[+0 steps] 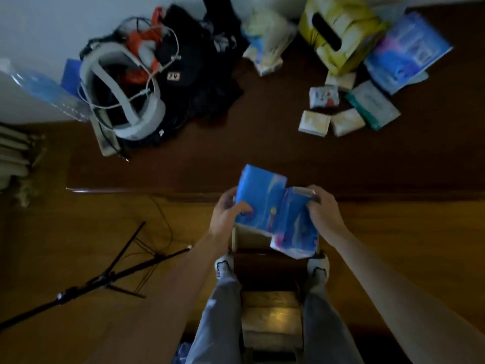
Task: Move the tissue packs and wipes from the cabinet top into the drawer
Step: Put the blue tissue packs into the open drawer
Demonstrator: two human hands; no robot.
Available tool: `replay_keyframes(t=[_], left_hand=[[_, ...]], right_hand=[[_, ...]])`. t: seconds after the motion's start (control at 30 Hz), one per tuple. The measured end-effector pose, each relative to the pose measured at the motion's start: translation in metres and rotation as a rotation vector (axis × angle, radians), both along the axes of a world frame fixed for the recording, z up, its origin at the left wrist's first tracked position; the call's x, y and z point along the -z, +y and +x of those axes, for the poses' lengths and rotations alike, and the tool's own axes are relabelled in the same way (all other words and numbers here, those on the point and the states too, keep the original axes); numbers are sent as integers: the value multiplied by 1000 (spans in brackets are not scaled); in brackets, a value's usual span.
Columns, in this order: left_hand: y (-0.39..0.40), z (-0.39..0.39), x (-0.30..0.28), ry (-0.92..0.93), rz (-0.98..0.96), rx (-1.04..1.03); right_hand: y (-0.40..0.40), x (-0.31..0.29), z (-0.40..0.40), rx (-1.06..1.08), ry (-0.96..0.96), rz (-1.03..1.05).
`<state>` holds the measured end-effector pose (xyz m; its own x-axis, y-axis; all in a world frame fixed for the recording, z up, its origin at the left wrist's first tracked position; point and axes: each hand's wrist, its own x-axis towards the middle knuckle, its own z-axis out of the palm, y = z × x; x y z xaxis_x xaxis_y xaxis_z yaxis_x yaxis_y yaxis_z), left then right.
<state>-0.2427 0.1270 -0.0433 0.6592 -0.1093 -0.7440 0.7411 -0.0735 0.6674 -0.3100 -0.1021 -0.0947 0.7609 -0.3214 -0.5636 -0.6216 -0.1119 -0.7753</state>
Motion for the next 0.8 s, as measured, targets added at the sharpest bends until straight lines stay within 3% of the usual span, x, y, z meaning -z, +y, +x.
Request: replay_keyframes(t=[0.17, 0.37, 0.57, 0.7, 0.8], left_hand=[[5, -72, 90, 253, 110, 107], [6, -102, 235, 347, 295, 141], [5, -107, 364, 22, 145, 362], [2, -101, 439, -113, 138, 349], [6, -101, 486, -146, 134, 327]], right_hand=[[14, 81, -76, 94, 152, 205], [13, 214, -118, 80, 173, 298], [5, 339, -100, 65, 162, 187], [4, 416, -93, 132, 223, 210], [12, 466, -83, 4, 147, 24]])
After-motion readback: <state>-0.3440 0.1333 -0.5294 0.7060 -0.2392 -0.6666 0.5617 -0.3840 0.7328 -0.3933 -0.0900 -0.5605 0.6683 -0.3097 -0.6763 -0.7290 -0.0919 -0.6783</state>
